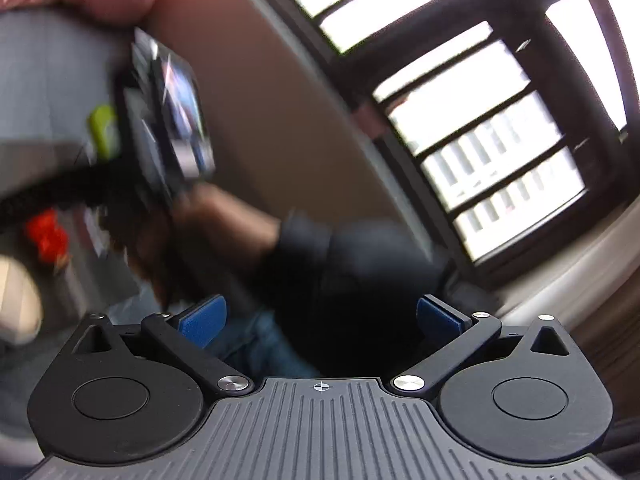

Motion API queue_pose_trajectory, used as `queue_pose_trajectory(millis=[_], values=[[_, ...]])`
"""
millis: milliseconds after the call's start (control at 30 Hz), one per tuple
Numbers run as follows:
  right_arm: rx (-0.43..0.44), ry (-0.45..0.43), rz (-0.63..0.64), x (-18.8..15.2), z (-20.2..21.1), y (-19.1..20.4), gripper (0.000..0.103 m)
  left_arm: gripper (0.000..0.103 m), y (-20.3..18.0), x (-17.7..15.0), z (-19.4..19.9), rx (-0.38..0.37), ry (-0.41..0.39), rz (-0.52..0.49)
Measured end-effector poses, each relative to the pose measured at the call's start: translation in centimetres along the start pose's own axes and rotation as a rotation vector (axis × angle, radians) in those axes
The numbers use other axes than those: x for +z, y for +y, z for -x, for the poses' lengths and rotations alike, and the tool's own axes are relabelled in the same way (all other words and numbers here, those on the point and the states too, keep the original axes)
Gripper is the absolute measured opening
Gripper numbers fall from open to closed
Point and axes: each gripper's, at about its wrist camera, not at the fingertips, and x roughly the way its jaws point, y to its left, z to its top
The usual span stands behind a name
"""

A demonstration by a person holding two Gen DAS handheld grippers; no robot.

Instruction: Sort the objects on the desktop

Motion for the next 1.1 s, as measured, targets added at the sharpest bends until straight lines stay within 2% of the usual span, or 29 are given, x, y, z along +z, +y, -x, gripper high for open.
queue_pose_trajectory(millis=[67,167,233,333,400,500,600,633,667,733,833,900,967,1033,1100], values=[[-0.032,0.098,0.046,0.4,-1.9,1.2,0.092,0.103,1.3,-0.4,-0.4,0.050,0.019,-0.011],[-0.108,0.243,0.088,0.7,-5.7,2.6,0.092,0.103,2.8,-0.8,0.2,0.064,0.017,0.002],[-0.146,0.301,0.053,0.6,-7.7,2.6,0.092,0.103,3.5,-1.1,0.8,0.063,0.009,0.002],[-0.155,0.375,-0.009,0.0,-10.2,2.1,0.092,0.103,3.8,-1.1,1.7,0.041,-0.009,-0.006],[-0.168,0.421,-0.037,-0.5,-12.0,1.9,0.097,0.103,4.1,-1.0,1.7,0.016,-0.012,0.000],[-0.227,0.473,-0.012,-1.4,-13.8,2.0,0.098,0.103,3.7,-1.1,1.7,-0.011,0.006,-0.021],[-0.248,0.461,0.115,-2.0,-13.2,3.3,0.093,0.103,3.2,-1.2,1.7,-0.037,0.025,-0.043],[-0.245,0.453,0.151,-2.1,-12.6,3.7,0.085,0.103,3.1,-1.2,1.7,-0.046,0.032,-0.050],[-0.241,0.451,0.168,-2.1,-12.0,4.1,0.073,0.103,2.9,-1.3,1.5,-0.048,0.041,-0.061],[-0.270,0.460,0.211,-1.8,-10.8,4.9,0.059,0.103,2.5,-1.5,1.3,-0.051,0.060,-0.084],[-0.359,0.505,0.320,-2.1,-10.6,5.4,0.061,0.103,2.0,-1.7,1.1,-0.057,0.068,-0.112],[-0.372,0.547,0.299,-2.2,-10.7,4.9,0.063,0.103,1.7,-1.8,1.0,-0.062,0.073,-0.131],[-0.367,0.529,0.278,-1.8,-10.0,4.8,0.065,0.103,1.3,-2.0,0.9,-0.066,0.079,-0.149],[-0.290,0.421,0.223,-0.6,-7.8,4.7,0.067,0.103,1.0,-2.1,0.8,-0.071,0.084,-0.168],[-0.149,0.345,0.139,0.6,-5.7,4.5,0.075,0.103,0.7,-2.0,0.5,-0.079,0.086,-0.177]])
